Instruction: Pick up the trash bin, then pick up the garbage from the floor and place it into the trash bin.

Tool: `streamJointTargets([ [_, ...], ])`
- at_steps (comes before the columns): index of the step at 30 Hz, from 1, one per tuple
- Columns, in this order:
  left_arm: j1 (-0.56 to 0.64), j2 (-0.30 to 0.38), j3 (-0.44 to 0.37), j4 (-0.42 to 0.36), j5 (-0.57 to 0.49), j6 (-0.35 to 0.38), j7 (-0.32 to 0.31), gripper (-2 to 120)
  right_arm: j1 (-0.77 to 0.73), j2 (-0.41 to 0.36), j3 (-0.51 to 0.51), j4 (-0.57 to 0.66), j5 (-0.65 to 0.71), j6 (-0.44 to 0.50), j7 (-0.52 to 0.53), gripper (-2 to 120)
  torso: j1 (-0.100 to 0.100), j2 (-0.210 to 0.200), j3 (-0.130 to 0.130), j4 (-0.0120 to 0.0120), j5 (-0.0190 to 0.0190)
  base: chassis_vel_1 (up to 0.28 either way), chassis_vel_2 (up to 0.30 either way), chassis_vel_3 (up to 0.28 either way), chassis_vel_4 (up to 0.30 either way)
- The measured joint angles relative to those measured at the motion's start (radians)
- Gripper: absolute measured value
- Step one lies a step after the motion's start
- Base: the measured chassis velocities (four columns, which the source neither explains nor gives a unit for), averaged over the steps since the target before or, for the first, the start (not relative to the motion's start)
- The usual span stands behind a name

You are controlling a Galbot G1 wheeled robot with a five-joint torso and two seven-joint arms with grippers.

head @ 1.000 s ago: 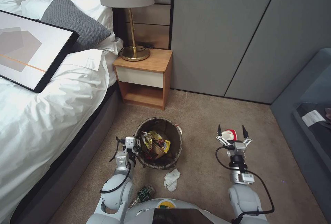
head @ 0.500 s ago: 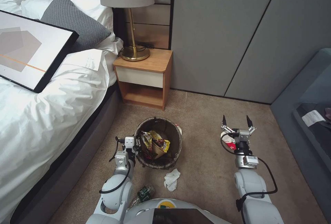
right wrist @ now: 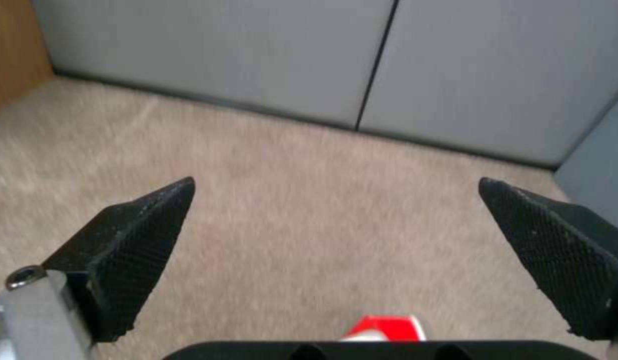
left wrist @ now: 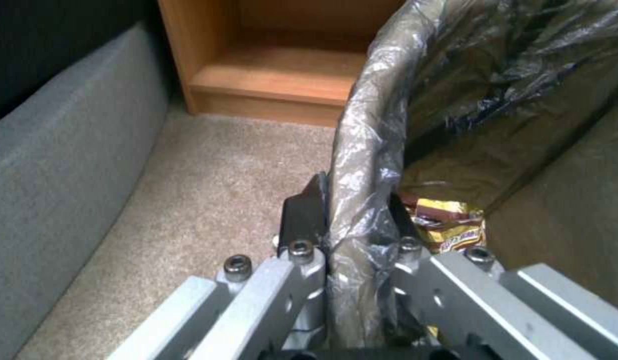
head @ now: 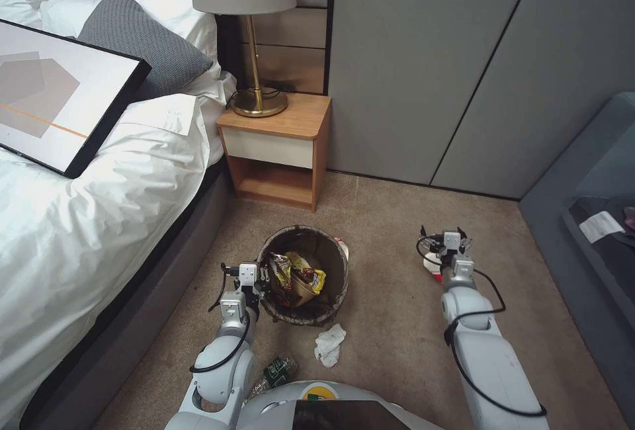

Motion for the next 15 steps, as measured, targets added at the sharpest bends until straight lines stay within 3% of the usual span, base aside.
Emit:
streamJointTargets([
  [9,0.002,0.0,-0.003,0.007,0.005,0.0,0.0,5,0.133,-0.025,-0.039,-0.266,-0.015,-0.031,-0.007,100,0.0,0.0,0.0,-0.0002,0.0001,0.0,0.0,0.0,0.0],
  [15,0.003,0.001,-0.002,0.008,0.006,0.0,0.0,5,0.159,-0.032,-0.047,-0.328,-0.017,-0.037,-0.01,100,0.0,0.0,0.0,-0.0002,0.0,0.0,0.0,0.0,0.0],
])
